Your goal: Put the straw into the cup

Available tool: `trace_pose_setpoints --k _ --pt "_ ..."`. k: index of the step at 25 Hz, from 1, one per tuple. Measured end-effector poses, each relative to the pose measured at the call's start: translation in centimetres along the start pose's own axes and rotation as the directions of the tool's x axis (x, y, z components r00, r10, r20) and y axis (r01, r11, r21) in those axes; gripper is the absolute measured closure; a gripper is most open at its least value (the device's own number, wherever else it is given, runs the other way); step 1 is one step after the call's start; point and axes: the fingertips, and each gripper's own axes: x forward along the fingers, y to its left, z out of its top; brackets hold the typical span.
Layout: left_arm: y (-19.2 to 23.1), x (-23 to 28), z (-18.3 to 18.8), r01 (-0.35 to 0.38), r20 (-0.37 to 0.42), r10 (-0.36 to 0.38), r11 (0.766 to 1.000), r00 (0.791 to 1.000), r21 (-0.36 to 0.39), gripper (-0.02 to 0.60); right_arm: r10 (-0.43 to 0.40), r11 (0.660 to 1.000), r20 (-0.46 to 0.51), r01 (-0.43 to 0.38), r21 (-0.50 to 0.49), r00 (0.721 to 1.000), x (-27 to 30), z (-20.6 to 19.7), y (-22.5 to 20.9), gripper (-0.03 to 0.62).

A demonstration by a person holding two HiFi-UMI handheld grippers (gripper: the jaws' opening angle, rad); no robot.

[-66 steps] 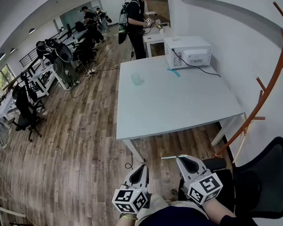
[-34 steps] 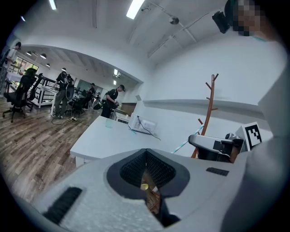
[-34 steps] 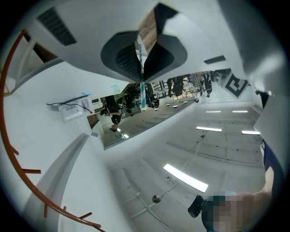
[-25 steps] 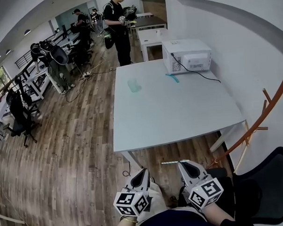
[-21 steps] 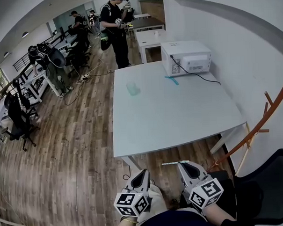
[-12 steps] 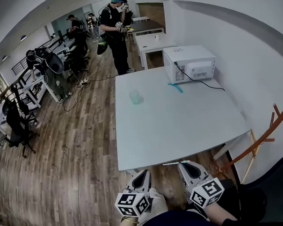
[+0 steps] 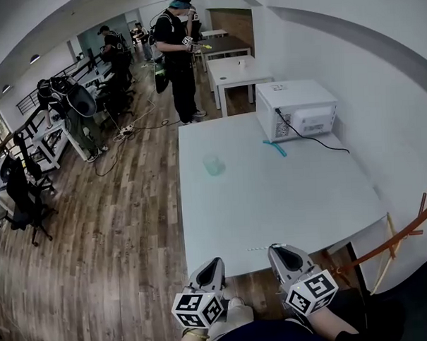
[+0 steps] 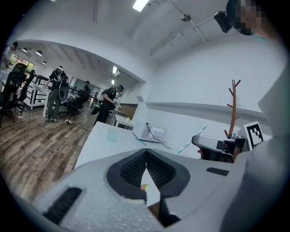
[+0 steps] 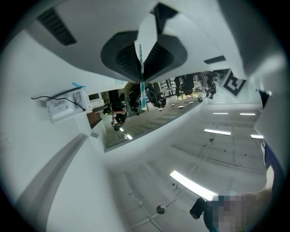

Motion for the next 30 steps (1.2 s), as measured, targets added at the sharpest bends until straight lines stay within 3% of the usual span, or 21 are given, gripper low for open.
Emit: trace_pose_setpoints --k 13,30 --pt "6.4 5.5 3.1 0.019 -0.018 -0.018 1.000 1.000 0.005 0.563 -0.012 1.000 0.017 0.012 0.000 1.000 9.0 1.2 -1.1 0.554" --pt "11.6 9.2 5.0 0.029 -0.033 -0.029 1.000 0.999 0.004 0.563 -0.015 1.000 0.016 0.016 -0.003 1.000 16.0 1.4 -1.8 0.553"
